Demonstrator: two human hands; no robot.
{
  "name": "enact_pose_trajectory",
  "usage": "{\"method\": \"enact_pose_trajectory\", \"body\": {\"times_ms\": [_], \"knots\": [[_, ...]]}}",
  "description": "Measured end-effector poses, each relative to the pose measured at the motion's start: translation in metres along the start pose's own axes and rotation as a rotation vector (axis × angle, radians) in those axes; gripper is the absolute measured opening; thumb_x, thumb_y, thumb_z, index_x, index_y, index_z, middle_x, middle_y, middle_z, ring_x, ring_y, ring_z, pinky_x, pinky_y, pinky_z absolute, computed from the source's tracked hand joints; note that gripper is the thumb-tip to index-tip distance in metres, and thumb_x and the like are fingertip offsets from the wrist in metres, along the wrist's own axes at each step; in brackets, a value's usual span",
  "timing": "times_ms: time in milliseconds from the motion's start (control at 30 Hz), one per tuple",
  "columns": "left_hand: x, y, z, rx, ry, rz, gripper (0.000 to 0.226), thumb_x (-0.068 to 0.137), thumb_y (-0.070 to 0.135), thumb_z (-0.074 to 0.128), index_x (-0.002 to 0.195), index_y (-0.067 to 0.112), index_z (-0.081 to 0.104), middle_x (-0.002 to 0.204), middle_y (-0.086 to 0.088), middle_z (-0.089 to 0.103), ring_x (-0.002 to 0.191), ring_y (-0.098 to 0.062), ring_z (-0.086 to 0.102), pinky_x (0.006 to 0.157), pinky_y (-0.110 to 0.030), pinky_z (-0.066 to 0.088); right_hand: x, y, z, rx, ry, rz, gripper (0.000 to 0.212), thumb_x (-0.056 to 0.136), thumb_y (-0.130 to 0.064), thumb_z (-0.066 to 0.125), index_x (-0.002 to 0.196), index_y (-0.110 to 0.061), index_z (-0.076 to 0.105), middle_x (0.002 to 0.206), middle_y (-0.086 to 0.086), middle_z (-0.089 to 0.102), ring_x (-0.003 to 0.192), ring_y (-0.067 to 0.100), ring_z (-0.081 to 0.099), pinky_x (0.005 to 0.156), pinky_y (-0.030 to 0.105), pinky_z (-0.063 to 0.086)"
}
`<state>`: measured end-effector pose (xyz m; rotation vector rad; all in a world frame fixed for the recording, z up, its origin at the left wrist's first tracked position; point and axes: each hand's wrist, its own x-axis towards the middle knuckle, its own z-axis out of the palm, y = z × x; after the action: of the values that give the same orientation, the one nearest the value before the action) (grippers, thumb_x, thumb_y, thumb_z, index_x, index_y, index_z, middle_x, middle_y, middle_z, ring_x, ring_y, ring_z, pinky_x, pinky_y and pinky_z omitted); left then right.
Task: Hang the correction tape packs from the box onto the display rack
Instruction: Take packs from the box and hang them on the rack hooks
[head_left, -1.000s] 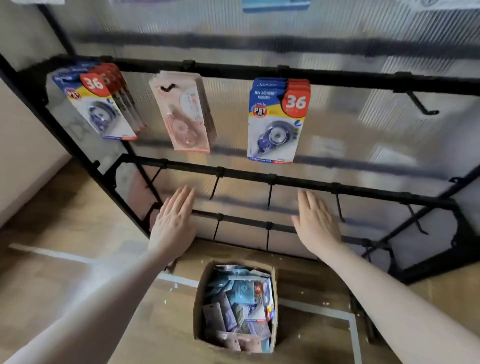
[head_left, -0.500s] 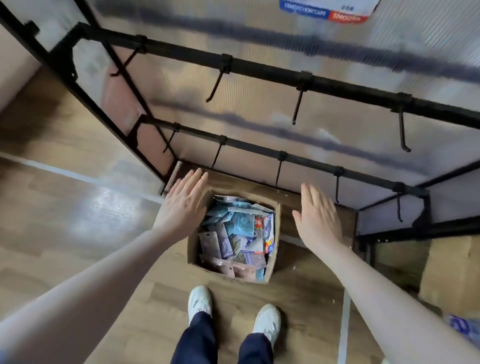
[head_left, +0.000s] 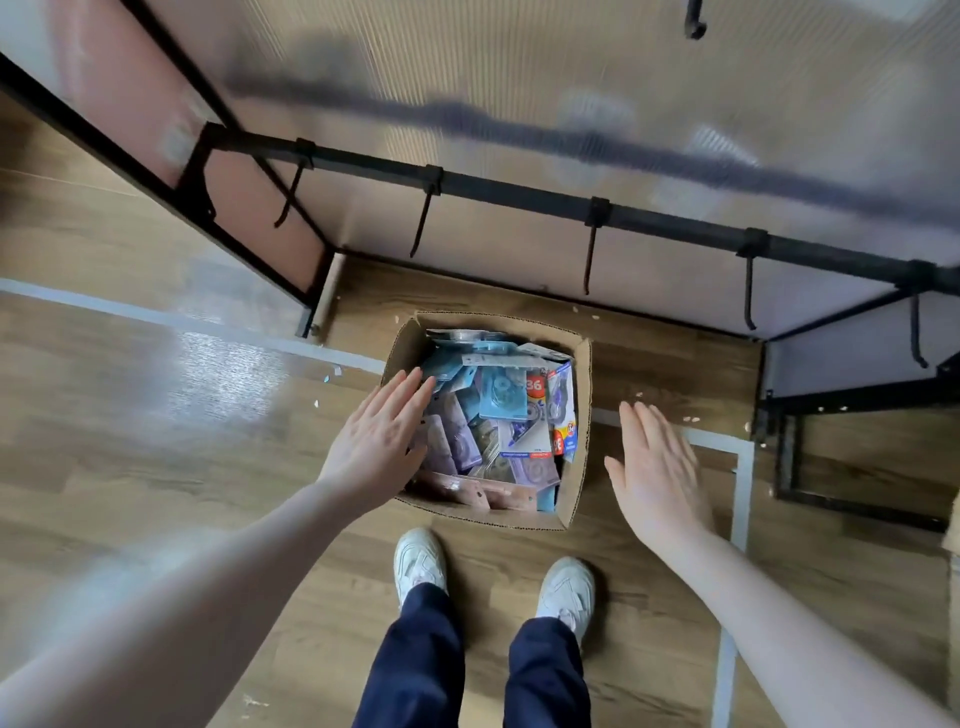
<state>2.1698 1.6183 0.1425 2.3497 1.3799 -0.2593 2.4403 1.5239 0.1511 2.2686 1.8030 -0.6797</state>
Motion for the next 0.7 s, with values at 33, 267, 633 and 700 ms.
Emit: {"method": "enact_pose_trajectory", "body": {"times_ms": [33,267,633,700], "knots": [[0.003,-0.004,0.008,0.001,-0.018,0.002,0.07,0.092,0.024,0.05,0.149,0.019,0.009,0.157,0.001,0.005,0.145,-0.015,0.002,0.11,-0.022,-0.006,0.003,0.0,0.008,-0.008,-0.002,-0.003,0.06,0.098,-0.028,0.041,0.149,-0.008,0.015,0.156,0.011,0.016,0.144,0.024,0.014,0.114,0.032,0.004],[0.027,-0.027,0.07,-0.001,-0.145,-0.063,0.072,0.093,0.028,0.047,0.149,0.018,0.003,0.157,0.002,0.003,0.144,-0.013,0.0,0.115,-0.025,0.003,0.035,-0.001,0.067,-0.015,-0.025,0.015,0.062,0.092,-0.024,0.055,0.145,-0.005,0.028,0.15,0.015,0.03,0.14,0.028,0.028,0.112,0.034,0.017],[0.06,-0.061,0.142,-0.003,-0.27,-0.122,0.068,0.094,0.031,0.045,0.149,0.019,0.006,0.157,0.001,0.007,0.144,-0.014,0.005,0.114,-0.025,0.007,0.094,-0.024,0.124,-0.005,-0.135,-0.05,0.056,0.096,-0.028,0.047,0.146,-0.011,0.026,0.151,0.01,0.029,0.139,0.024,0.03,0.112,0.033,0.026],[0.067,-0.068,0.157,-0.006,-0.292,-0.145,0.067,0.095,0.031,0.044,0.149,0.019,0.007,0.157,0.001,0.008,0.144,-0.014,0.005,0.114,-0.025,0.008,0.109,-0.03,0.135,0.021,-0.17,-0.062,0.055,0.098,-0.031,0.042,0.147,-0.014,0.022,0.151,0.007,0.026,0.139,0.021,0.028,0.111,0.031,0.026]]}}
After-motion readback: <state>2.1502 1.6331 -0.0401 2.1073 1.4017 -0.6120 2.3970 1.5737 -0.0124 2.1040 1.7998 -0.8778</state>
